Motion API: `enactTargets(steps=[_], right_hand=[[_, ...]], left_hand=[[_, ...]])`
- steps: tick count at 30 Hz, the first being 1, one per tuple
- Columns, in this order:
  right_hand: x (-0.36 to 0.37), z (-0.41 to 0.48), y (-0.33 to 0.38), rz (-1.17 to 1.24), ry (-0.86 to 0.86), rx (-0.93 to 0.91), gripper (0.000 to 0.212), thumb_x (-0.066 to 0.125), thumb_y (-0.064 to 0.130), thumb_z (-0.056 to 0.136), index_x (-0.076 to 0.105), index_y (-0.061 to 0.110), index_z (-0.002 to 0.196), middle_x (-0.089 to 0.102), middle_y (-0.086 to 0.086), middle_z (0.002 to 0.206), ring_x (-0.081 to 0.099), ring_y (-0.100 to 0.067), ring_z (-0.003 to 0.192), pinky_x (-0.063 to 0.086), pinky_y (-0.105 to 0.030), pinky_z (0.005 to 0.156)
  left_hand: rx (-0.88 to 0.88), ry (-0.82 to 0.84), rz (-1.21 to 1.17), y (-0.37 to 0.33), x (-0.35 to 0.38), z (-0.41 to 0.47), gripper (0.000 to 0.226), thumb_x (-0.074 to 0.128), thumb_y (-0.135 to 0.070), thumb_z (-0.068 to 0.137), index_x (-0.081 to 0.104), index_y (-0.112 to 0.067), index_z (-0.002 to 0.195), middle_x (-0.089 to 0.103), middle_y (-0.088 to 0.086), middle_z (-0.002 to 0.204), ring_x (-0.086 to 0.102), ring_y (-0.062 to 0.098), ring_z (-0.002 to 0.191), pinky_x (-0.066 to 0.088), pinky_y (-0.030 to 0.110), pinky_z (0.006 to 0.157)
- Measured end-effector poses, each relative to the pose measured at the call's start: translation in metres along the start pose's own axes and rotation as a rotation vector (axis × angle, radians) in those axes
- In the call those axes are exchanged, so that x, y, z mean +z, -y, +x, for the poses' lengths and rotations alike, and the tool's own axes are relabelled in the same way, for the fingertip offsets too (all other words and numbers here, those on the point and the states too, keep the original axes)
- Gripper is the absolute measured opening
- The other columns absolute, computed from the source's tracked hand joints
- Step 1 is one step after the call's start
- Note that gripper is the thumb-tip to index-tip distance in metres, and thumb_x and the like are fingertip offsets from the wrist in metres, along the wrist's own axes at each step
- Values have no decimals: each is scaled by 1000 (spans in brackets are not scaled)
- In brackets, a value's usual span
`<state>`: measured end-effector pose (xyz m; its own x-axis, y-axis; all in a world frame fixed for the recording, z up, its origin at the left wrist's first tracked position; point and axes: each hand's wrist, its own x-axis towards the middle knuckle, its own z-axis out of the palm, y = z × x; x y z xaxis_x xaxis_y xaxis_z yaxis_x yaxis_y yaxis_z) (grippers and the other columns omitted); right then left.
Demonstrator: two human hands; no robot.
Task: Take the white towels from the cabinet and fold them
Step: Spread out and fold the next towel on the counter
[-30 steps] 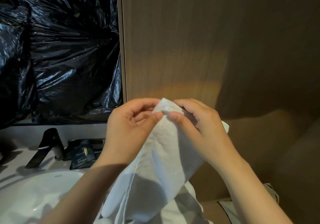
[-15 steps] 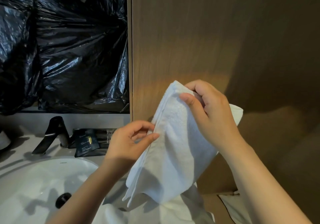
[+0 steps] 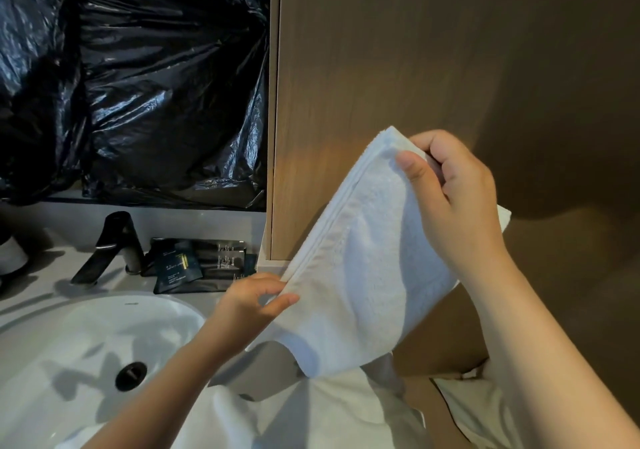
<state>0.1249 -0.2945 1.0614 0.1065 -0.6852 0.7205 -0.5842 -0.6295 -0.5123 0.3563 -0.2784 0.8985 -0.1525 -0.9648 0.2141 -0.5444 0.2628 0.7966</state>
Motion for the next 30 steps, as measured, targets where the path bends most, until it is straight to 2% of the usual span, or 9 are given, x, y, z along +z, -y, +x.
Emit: enactTargets(steps=[3,6,8,12,17,20,22,28,30], right_hand=[[-2,-3,-10,-6,-23,35,19,52,29,101,59,15,90,50,17,73,51,1,69,35,-4,60],[-2,-10,-25,-35,-42,98,18,51,31,101,56,20,89,49,17,73,50,2,67,35,-4,59],[-1,-16,-38,-50,-66,171,16,49,34,101,55,22,91,52,16,77,52,2,70,36,-4,59],[-1,-32,-64,-55,-105,295,17,46,34,102,54,22,94,54,12,81,52,0,72,38,-8,60],[5,-60,-93,-36,-120,480,20,45,37,101,56,22,98,58,8,84,54,1,74,40,-20,62],[16,-78,-106,-23,-105,545,18,45,37,101,56,23,96,58,8,84,54,6,74,41,-11,58],[23,-91,-114,-30,-86,584,19,45,38,101,55,24,95,58,7,82,56,0,73,42,-13,58],[29,-125,-133,-51,-62,665,25,45,39,101,54,21,85,57,0,75,50,-11,65,41,-31,58],[30,-133,-136,-60,-61,684,26,45,38,101,54,20,84,57,0,75,50,-13,66,42,-35,60]], left_hand=[[40,16,-39,13,-6,-9,15,70,-22,84,76,-15,72,69,0,77,64,13,77,51,33,74],[26,-69,-87,24,-14,-12,30,74,-15,79,68,-34,56,64,-4,68,61,10,68,47,27,68],[-13,-140,-107,26,-21,-8,25,76,-11,77,72,-25,58,65,-2,70,61,10,70,48,26,70],[-9,-223,-77,20,-43,1,25,78,-10,77,73,-32,67,65,-3,70,59,3,69,45,16,66],[-32,-70,77,14,-67,11,9,78,-30,76,77,-32,67,68,-11,75,61,-3,72,41,5,66],[-144,148,101,24,-60,13,39,75,-35,80,62,-9,55,48,-2,50,42,8,49,34,20,50],[-191,219,93,33,-51,12,44,73,-36,81,55,-11,50,37,-6,48,32,8,46,26,23,46],[-136,243,119,56,-27,1,21,70,-39,81,69,-30,62,59,-3,59,50,7,57,44,28,59],[-177,243,214,64,-23,-3,16,73,-40,81,74,-27,70,66,-4,65,55,11,60,45,28,60]])
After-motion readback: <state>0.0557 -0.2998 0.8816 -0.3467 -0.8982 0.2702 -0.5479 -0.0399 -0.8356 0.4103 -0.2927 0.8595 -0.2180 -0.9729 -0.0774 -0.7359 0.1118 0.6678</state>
